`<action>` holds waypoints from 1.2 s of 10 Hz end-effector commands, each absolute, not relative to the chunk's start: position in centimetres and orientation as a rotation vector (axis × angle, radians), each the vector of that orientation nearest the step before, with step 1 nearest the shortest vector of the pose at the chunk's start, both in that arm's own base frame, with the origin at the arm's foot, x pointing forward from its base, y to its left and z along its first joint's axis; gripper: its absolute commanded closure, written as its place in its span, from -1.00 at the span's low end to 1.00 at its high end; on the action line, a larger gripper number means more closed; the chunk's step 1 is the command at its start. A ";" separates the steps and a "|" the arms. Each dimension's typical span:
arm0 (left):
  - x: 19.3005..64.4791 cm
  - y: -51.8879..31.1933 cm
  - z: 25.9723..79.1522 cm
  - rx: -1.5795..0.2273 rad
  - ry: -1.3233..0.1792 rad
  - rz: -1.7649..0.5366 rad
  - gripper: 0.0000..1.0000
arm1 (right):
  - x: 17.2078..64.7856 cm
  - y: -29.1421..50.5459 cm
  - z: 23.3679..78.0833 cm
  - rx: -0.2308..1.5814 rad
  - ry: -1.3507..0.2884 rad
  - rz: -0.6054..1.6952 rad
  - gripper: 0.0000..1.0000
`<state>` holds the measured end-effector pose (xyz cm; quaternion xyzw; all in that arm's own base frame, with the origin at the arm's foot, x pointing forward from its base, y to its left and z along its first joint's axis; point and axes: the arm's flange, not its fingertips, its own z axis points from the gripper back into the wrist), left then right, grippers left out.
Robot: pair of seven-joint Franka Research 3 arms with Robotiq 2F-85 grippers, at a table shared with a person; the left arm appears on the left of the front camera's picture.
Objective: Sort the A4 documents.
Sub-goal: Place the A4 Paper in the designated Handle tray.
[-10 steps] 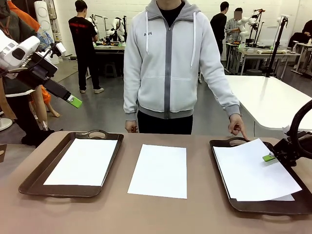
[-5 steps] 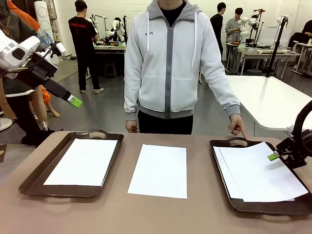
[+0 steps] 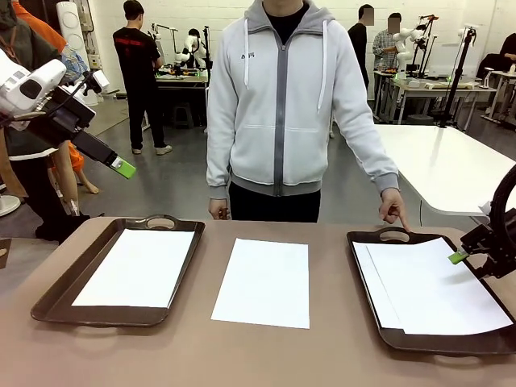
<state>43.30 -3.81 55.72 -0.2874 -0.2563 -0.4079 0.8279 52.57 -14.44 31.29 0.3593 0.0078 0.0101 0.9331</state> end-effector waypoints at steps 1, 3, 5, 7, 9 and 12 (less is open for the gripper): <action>43.3 -3.9 55.8 -0.607 -0.545 -0.864 -1.00 | 51.5 -13.1 31.9 0.666 0.013 0.009 -1.00; 43.3 -3.9 55.8 -0.607 -0.545 -0.864 -1.00 | 51.2 -12.7 32.7 0.643 0.000 0.025 -1.00; 43.3 -3.9 55.8 -0.607 -0.545 -0.864 -1.00 | 50.8 -12.5 33.5 0.625 -0.024 0.032 -1.00; 43.3 -3.9 55.8 -0.607 -0.545 -0.864 -1.00 | 50.0 -12.5 34.9 0.554 -0.052 0.032 -1.00; 43.3 -3.9 55.8 -0.607 -0.545 -0.864 -1.00 | 50.0 -12.4 35.1 0.553 -0.056 0.034 -1.00; 43.3 -3.9 55.8 -0.607 -0.545 -0.864 -1.00 | 50.9 -13.3 35.2 0.596 -0.060 0.055 -1.00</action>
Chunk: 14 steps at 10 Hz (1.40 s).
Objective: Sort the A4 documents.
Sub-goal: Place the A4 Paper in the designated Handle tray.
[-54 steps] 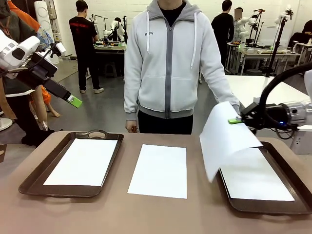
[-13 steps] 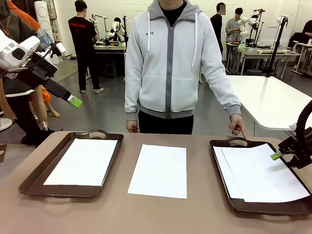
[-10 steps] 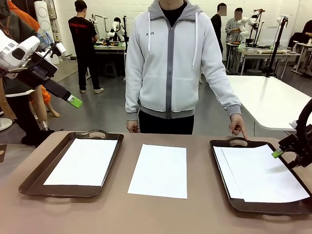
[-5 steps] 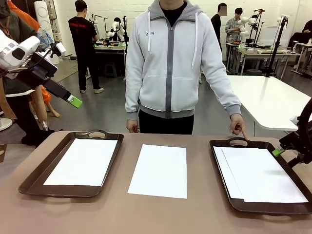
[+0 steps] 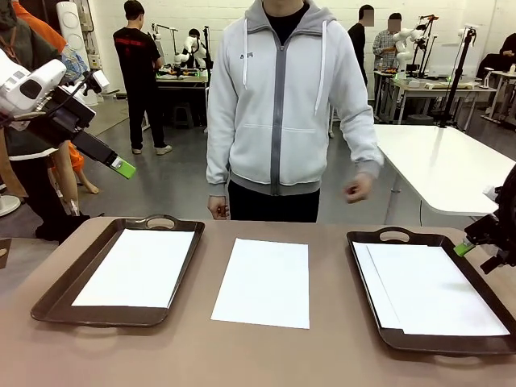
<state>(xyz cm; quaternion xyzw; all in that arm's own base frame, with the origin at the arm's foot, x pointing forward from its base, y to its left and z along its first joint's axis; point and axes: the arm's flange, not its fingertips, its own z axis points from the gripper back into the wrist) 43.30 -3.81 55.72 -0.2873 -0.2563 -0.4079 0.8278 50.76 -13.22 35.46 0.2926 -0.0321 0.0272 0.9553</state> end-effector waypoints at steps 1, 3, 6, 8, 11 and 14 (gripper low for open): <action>43.3 -3.9 55.8 -0.607 -0.545 -0.864 -1.00 | 50.9 -13.3 35.2 0.596 -0.060 0.055 -1.00; 43.3 -3.9 55.8 -0.607 -0.545 -0.864 -1.00 | 50.9 -13.3 35.2 0.596 -0.060 0.055 -1.00; 43.3 -3.9 55.8 -0.607 -0.545 -0.864 -1.00 | 50.9 -13.3 35.2 0.596 -0.060 0.055 -1.00; 43.3 -3.9 55.8 -0.607 -0.545 -0.864 -1.00 | 50.9 -13.3 35.2 0.596 -0.060 0.055 -1.00; 43.3 -3.9 55.8 -0.607 -0.545 -0.864 -1.00 | 50.9 -13.3 35.2 0.596 -0.060 0.055 -1.00; 43.3 -3.9 55.8 -0.607 -0.545 -0.864 -1.00 | 50.9 -13.3 35.2 0.596 -0.060 0.055 -1.00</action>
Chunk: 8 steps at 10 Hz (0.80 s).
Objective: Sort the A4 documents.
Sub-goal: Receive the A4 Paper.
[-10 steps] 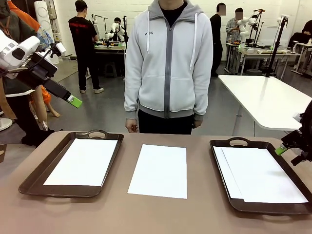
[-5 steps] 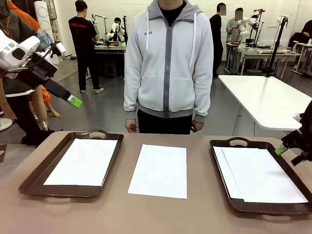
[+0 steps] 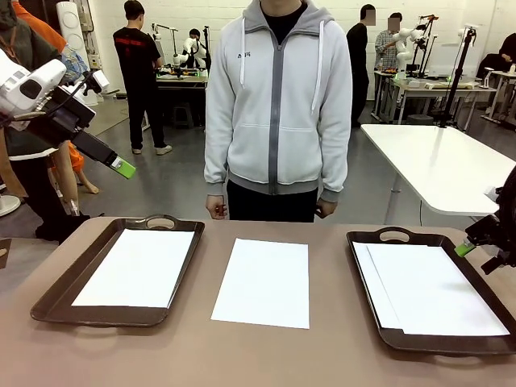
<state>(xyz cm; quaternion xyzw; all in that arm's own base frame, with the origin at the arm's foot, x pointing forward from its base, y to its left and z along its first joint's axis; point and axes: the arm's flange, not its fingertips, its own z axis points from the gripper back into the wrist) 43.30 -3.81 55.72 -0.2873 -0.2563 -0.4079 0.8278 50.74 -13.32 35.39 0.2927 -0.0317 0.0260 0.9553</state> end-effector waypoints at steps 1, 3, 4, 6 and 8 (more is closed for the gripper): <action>43.3 -3.9 55.8 -0.607 -0.545 -0.864 -1.00 | 50.9 -13.3 35.2 0.596 -0.060 0.055 -1.00; 43.3 -3.9 55.8 -0.607 -0.545 -0.864 -1.00 | 50.9 -13.3 35.2 0.596 -0.060 0.055 -1.00; 43.3 -3.9 55.8 -0.607 -0.545 -0.864 -1.00 | 50.9 -13.3 35.2 0.596 -0.060 0.055 -1.00; 43.3 -3.9 55.8 -0.607 -0.545 -0.864 -1.00 | 50.9 -13.3 35.2 0.596 -0.060 0.055 -1.00; 43.3 -3.9 55.8 -0.607 -0.545 -0.864 -1.00 | 50.7 -13.3 35.4 0.594 -0.064 0.053 -1.00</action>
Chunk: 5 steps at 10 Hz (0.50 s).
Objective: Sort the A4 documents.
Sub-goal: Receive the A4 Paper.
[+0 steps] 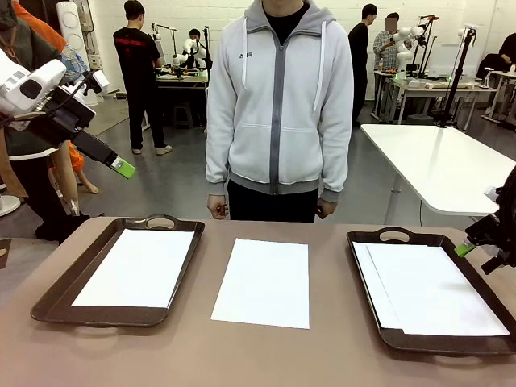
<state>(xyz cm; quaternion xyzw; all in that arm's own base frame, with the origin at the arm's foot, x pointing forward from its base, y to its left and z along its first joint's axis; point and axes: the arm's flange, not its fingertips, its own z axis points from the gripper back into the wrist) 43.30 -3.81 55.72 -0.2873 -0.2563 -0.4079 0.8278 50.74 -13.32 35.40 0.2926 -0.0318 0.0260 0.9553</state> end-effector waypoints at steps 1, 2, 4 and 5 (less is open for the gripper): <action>43.3 -3.9 55.8 -0.607 -0.545 -0.864 -1.00 | 48.3 -12.7 36.4 0.564 -0.136 0.119 -1.00; 43.3 -3.9 55.8 -0.607 -0.545 -0.864 -1.00 | 46.9 -11.4 37.5 0.587 -0.163 0.191 -1.00; 43.3 -3.9 55.8 -0.607 -0.545 -0.864 -1.00 | 45.5 -7.6 39.6 0.569 -0.209 0.366 -1.00; 43.3 -3.9 55.8 -0.607 -0.545 -0.864 -1.00 | 45.6 -5.3 40.8 0.569 -0.208 0.473 -1.00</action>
